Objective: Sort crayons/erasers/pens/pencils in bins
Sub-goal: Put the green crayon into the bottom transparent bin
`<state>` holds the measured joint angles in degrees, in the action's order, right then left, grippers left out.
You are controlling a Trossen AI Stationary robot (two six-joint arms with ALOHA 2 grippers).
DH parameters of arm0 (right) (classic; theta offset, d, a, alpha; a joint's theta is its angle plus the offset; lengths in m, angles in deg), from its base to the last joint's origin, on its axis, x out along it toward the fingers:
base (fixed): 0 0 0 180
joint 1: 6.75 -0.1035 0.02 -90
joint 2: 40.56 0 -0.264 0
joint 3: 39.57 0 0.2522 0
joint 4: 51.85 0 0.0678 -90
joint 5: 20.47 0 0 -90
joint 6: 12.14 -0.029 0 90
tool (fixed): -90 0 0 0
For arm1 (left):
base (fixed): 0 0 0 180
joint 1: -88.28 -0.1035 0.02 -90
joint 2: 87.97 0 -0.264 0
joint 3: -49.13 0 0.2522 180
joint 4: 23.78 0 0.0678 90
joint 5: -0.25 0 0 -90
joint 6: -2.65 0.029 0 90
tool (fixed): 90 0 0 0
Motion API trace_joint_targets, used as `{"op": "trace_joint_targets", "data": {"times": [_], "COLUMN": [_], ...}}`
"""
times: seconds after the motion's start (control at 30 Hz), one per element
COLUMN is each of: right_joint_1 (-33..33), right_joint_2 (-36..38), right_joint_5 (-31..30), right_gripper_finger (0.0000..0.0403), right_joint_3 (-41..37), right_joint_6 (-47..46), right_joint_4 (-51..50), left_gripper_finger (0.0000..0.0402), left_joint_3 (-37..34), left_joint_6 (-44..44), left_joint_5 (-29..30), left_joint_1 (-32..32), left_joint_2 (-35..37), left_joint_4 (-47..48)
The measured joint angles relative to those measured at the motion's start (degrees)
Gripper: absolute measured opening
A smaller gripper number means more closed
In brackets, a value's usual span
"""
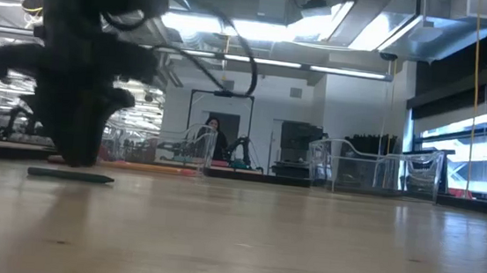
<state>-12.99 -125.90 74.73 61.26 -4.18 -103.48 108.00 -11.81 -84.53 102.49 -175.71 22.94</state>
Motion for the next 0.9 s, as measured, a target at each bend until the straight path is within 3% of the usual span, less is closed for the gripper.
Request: {"op": "trace_joint_targets", "data": {"times": [0.3,0.9], "right_joint_1": [0.0,0.0], "right_joint_2": [0.0,0.0], "right_joint_5": [0.0,0.0], "right_gripper_finger": [0.0147,0.0147], "right_joint_3": [0.0,0.0], "right_joint_6": [0.0,0.0], "right_joint_4": [-0.1,-0.3], "left_gripper_finger": [0.011,0.011], "left_joint_3": [-4.1,-4.4], "left_joint_6": [0.4,6.1], "left_joint_5": [-5.4,-2.1], "left_joint_1": [-3.9,-2.9], "left_joint_2": [0.1,0.1], "left_joint_4": [-4.0,-4.2]}}
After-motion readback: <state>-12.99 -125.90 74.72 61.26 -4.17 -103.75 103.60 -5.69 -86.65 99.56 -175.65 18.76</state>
